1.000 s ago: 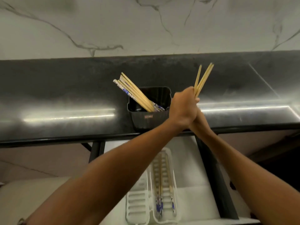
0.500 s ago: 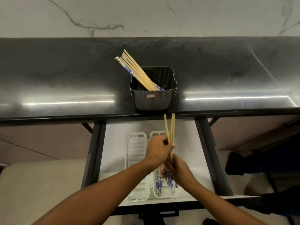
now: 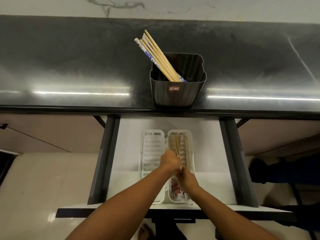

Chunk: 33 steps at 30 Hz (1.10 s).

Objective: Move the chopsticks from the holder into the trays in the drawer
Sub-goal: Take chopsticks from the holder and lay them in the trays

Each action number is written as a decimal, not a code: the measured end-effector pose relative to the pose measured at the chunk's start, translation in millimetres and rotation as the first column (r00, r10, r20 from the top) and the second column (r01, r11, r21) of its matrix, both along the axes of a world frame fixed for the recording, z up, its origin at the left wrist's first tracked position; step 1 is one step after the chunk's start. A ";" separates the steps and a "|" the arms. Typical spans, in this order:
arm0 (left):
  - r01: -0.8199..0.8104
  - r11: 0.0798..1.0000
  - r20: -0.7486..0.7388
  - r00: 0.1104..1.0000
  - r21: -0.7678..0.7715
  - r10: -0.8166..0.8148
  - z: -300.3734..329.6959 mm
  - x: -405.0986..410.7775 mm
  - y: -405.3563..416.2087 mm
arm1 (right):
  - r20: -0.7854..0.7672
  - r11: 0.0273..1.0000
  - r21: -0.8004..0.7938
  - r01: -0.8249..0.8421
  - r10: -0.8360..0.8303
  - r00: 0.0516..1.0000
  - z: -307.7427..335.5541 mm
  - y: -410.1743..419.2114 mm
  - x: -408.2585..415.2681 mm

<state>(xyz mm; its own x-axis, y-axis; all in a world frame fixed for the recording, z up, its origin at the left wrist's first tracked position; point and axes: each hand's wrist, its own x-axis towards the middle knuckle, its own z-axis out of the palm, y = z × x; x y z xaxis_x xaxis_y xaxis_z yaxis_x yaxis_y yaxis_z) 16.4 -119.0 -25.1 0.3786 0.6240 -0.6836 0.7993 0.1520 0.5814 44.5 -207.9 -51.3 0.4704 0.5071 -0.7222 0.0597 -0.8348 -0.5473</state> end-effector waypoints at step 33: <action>-0.616 0.748 0.660 0.672 0.246 0.337 166.8 -17.6 138.4 | 0.711 0.668 0.574 -0.473 -0.122 0.692 250.4 132.6 81.1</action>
<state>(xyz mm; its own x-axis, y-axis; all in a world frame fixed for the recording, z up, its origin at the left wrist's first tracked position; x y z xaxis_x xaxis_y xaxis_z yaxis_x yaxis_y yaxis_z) -1.2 19.4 141.7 0.1506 0.9851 -0.0828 0.2046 0.0508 0.9775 125.6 -75.4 199.1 0.4796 0.8117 0.3334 0.7344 -0.1634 -0.6587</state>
